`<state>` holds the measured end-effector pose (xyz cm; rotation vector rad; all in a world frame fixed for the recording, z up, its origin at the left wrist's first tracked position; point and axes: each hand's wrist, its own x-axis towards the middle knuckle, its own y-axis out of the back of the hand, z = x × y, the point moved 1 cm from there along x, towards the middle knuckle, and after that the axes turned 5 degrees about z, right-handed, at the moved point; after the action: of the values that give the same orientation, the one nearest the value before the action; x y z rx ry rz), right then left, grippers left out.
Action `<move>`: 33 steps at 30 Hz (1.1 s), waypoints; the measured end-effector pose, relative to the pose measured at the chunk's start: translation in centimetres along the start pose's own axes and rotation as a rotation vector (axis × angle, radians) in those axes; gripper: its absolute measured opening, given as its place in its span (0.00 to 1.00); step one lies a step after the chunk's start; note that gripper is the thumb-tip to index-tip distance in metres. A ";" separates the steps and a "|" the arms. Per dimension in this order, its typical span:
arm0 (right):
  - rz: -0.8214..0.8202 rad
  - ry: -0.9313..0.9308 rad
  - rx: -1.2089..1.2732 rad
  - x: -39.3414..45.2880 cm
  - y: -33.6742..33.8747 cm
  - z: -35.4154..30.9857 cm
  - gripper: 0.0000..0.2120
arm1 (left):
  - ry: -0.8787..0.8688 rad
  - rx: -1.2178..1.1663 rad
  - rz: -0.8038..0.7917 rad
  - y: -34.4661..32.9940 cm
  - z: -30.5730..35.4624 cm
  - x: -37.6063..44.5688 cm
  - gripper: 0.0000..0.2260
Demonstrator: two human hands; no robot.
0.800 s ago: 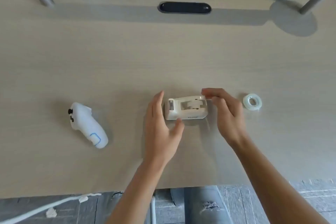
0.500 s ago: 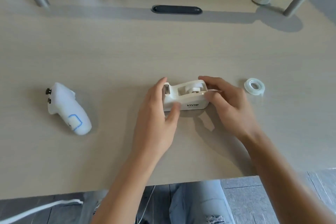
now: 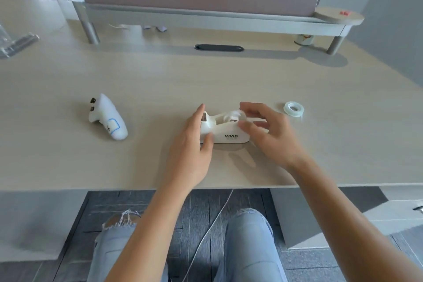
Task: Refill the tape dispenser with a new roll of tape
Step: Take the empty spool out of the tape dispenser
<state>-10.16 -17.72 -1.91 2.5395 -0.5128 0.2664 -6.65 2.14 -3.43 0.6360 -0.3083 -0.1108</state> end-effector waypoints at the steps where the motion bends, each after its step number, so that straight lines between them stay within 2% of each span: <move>1: 0.016 0.019 0.002 0.4 0.2 -0.2 0.14 | -0.004 0.003 -0.001 -0.1 -0.1 0.0 0.28; 5: 0.027 0.103 -0.046 2.3 1.3 -1.4 0.09 | -0.005 0.007 -0.002 -0.1 -0.1 0.1 0.28; 11: -0.206 0.170 -0.379 4.4 1.5 -3.5 0.06 | -0.014 -0.010 -0.010 0.1 -0.2 0.4 0.28; 20: -0.160 0.204 -0.468 4.1 1.6 -4.5 0.04 | -0.008 -0.007 -0.039 0.8 0.0 0.4 0.27; 25: -0.089 0.084 -0.299 3.8 2.0 -4.3 0.03 | -0.032 -0.028 -0.020 0.5 -0.3 0.5 0.27; 28: -0.028 -0.031 -0.061 3.5 2.4 -3.4 0.03 | -0.084 -0.124 0.123 0.6 0.1 0.5 0.28; 31: 0.044 -0.130 0.154 2.6 3.5 -3.2 0.05 | -0.221 -0.221 0.358 0.9 2.4 0.8 0.20; 33: 0.071 -0.208 0.296 2.1 4.6 -3.1 0.05 | -0.229 -0.362 0.346 0.9 4.8 1.0 0.13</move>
<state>-10.43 -20.37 3.39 2.8588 -0.6882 0.1100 -7.19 -0.08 1.00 0.2035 -0.5995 0.0928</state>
